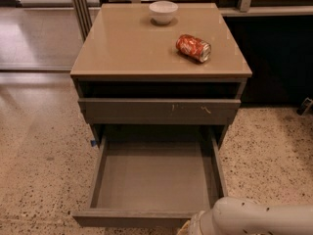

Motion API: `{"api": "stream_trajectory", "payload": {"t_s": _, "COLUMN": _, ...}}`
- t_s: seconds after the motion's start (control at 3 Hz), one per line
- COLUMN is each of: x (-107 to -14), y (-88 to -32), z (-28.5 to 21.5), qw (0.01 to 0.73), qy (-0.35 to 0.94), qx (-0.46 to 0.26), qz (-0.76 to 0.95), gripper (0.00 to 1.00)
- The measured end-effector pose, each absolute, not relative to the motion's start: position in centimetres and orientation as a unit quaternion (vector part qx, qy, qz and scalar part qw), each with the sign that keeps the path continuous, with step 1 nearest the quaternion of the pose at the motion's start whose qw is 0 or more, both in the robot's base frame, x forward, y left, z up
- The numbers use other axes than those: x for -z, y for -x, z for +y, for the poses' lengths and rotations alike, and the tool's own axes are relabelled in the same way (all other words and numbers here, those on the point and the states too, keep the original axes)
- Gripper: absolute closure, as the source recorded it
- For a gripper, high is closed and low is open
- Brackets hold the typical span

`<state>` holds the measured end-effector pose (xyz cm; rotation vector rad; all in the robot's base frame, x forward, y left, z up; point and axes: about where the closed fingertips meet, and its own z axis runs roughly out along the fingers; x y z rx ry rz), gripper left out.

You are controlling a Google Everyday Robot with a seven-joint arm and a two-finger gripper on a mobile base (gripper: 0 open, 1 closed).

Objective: Close middle drawer

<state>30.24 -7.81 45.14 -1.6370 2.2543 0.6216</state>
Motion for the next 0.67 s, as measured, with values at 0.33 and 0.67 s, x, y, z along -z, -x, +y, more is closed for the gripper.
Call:
{"api": "stream_trajectory", "payload": {"t_s": 0.33, "x": -43.7, "y": -29.5, "z": -5.4, "qw": 0.143, "qy": 0.589, "qx": -0.23, "qz": 0.762, "gripper": 1.0}}
{"api": "stream_trajectory", "payload": {"t_s": 0.67, "x": -43.0, "y": -31.4, "z": -4.1, "qw": 0.158, "qy": 0.6, "qx": -0.221, "qz": 0.753, "gripper": 1.0}}
